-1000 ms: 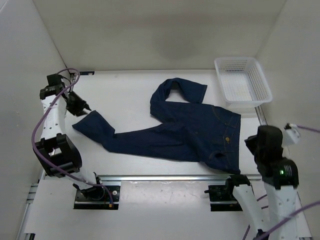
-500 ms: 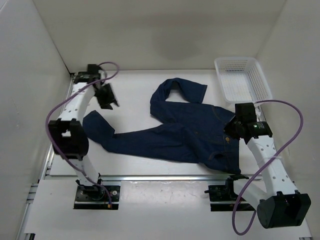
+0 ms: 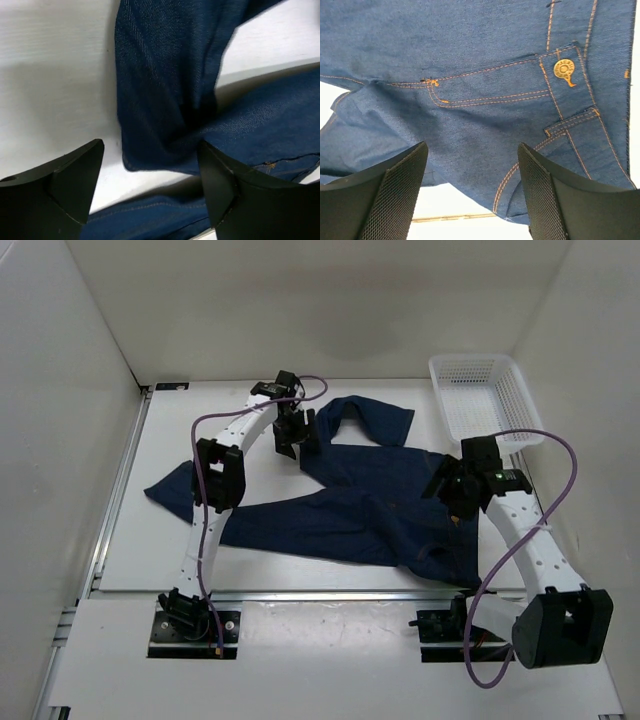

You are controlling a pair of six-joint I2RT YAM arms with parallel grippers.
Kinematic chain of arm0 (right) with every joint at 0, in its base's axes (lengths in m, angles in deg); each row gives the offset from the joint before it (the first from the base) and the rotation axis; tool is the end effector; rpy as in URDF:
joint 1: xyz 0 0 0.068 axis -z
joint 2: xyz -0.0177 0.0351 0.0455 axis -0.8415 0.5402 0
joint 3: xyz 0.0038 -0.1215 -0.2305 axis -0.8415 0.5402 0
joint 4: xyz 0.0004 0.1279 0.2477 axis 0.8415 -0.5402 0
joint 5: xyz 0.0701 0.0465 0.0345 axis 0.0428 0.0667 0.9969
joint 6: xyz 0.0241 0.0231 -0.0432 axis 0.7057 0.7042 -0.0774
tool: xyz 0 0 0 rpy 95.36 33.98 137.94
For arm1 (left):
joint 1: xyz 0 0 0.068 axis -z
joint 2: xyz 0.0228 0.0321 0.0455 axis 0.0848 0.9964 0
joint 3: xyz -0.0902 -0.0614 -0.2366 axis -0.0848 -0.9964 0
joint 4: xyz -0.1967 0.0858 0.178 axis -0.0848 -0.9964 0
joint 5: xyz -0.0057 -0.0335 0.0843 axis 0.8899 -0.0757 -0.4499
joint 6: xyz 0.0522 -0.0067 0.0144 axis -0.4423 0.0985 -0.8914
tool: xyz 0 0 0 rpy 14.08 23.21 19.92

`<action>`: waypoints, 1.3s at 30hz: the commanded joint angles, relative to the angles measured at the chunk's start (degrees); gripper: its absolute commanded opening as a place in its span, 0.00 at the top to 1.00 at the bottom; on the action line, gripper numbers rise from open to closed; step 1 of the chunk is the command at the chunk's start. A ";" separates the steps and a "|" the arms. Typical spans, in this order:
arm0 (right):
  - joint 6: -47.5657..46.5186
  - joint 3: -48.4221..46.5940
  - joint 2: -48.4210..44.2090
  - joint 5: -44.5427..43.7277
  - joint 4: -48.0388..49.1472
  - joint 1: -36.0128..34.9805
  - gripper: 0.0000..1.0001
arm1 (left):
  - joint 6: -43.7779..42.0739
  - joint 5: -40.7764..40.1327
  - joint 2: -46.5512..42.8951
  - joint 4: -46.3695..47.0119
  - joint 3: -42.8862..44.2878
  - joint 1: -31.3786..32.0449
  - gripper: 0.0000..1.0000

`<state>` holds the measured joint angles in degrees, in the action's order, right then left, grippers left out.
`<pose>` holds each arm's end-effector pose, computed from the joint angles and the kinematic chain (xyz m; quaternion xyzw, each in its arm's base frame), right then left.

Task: Fold and stack the trousers
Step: Flatten the trousers out

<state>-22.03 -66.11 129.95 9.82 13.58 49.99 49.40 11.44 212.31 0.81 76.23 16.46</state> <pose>0.2395 0.0290 0.2603 0.2332 0.9240 0.0892 0.2895 0.4825 -0.1985 0.1770 -0.0256 0.9792 -0.1802 0.0895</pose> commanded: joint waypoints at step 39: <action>11.73 9.18 10.49 -10.68 -0.23 -10.45 0.83 | -6.40 -19.66 -16.45 -10.79 -1.21 1.09 0.16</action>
<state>-11.80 -59.86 144.83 2.13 17.55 37.97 42.67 -6.39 187.98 -6.10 68.15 15.72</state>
